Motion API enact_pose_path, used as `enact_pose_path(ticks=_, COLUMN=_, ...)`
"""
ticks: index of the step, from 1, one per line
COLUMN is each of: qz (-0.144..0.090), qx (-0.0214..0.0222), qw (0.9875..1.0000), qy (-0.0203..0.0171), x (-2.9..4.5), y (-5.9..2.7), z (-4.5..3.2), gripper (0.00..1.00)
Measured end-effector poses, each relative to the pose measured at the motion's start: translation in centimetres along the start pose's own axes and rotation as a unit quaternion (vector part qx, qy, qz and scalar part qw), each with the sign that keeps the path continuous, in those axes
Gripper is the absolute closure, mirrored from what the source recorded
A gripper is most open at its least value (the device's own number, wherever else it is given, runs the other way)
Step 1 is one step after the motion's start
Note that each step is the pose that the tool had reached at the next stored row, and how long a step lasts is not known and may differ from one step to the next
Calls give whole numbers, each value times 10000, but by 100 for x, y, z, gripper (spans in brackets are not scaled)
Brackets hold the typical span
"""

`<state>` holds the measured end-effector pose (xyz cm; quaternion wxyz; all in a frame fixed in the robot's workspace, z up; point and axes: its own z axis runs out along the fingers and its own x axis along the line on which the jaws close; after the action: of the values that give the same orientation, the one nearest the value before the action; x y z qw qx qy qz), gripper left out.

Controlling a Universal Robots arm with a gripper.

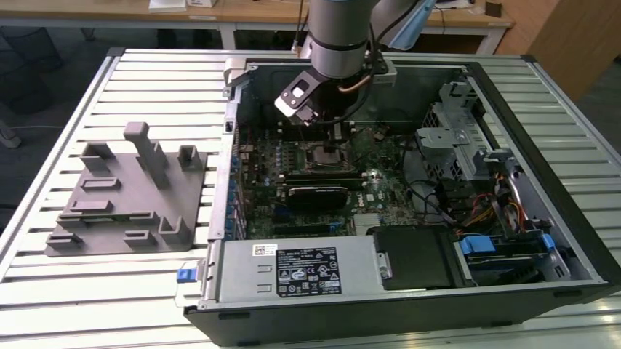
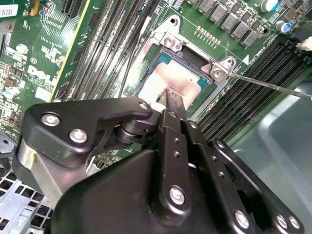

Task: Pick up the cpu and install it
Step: 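Place the cpu into insertion slot, then close the cpu cover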

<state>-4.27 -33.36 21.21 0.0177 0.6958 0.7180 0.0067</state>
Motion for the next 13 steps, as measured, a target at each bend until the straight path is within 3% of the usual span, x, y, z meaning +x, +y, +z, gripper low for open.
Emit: enact_pose_path(ticks=13, qz=0, qx=0, qw=10000, qy=0, x=-2, y=6, z=-155, gripper=89)
